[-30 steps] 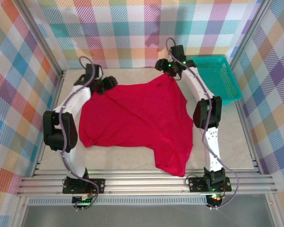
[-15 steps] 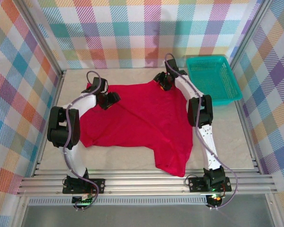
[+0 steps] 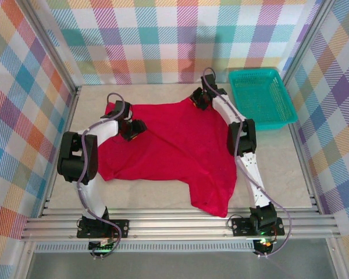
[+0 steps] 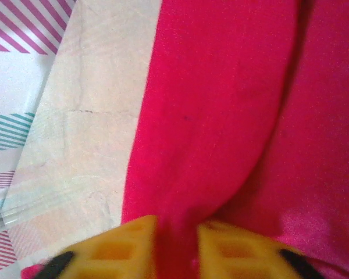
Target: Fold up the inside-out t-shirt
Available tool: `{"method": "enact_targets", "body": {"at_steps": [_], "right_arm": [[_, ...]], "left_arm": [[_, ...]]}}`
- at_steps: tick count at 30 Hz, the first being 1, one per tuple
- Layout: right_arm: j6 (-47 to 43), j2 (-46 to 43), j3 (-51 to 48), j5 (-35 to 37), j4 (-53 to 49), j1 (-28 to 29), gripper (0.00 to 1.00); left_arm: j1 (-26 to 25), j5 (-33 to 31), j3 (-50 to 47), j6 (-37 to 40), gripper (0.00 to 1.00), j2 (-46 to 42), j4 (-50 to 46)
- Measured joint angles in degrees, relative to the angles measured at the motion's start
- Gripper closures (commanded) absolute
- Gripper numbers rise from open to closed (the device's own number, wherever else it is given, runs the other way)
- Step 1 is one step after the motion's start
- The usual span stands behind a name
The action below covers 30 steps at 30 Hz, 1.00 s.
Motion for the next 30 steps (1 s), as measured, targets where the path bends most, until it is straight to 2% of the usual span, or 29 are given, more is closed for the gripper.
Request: {"method": "enact_targets", "body": {"at_steps": [4, 12, 15, 18, 19, 21, 22, 25, 30], "right_arm": [[-0.2, 0.9, 1.3, 0.0, -0.8, 0.0, 1.00], [-1.4, 0.9, 1.6, -0.7, -0.6, 0.0, 1.00], [-2.6, 0.9, 2.2, -1.2, 3.2, 0.0, 1.00], [-3.3, 3.8, 7.3, -1.8, 11.3, 0.0, 1.00], [-3.5, 5.7, 10.3, -1.7, 15.0, 0.0, 0.83], [-3.9, 9.4, 15.2, -1.4, 21.4, 0.1, 0.27], [-4.2, 10.8, 16.3, -1.2, 24.9, 0.2, 0.14], [-5.8, 12.2, 16.5, -1.8, 28.6, 0.2, 0.02], [-11.3, 9.4, 11.8, -5.3, 26.4, 0.2, 0.00]], "left_arm": [[0.0, 0.0, -0.1, 0.0, 0.45, -0.6, 0.0], [-0.1, 0.0, -0.1, 0.1, 0.46, -1.0, -0.1], [-0.3, 0.0, -0.1, 0.1, 0.46, -1.3, -0.1], [-0.5, 0.0, -0.7, 0.1, 0.46, -1.9, 0.2], [-0.5, 0.0, -1.1, 0.1, 0.46, -2.1, 0.7], [-0.8, 0.0, -1.6, 0.0, 0.46, -2.1, 1.2], [-0.9, 0.0, -1.8, 0.0, 0.46, -2.1, 1.3], [-1.6, 0.0, -1.9, 0.0, 0.46, -2.1, 1.3], [-2.2, -0.2, -1.8, 0.1, 0.45, -2.2, 1.0]]}}
